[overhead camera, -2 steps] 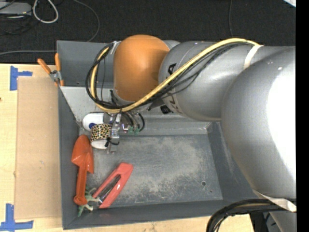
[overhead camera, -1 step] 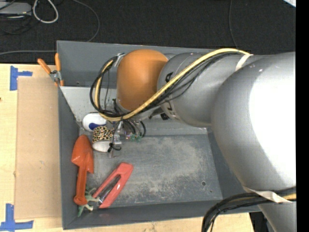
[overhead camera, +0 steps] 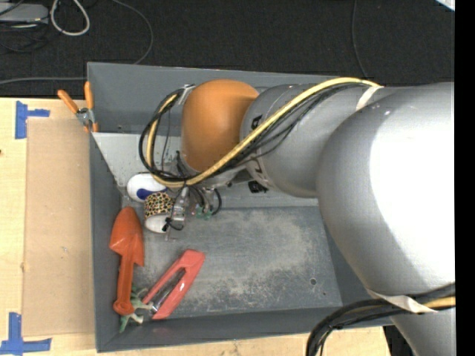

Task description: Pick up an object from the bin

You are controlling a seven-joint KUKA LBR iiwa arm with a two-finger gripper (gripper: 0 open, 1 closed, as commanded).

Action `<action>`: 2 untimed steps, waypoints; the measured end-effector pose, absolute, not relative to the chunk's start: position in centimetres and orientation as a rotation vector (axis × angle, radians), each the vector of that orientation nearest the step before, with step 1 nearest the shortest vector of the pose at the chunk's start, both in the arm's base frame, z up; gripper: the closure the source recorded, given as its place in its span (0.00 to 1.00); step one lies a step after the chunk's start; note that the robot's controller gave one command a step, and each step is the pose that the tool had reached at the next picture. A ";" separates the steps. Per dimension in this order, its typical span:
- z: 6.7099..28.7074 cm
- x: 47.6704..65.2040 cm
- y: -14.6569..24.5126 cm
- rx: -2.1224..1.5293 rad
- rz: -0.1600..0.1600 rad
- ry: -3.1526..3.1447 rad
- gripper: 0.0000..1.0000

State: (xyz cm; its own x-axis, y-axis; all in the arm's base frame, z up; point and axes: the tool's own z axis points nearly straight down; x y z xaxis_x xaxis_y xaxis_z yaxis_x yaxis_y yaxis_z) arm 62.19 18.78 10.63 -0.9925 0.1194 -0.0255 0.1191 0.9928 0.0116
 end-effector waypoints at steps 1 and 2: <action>10.6 62.3 18.6 0.174 0.020 3.100 0.00; 9.7 62.0 18.4 0.297 0.023 3.095 0.00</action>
Offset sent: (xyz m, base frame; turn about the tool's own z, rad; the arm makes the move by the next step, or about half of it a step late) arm -0.0011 -0.0187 -0.0363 0.0755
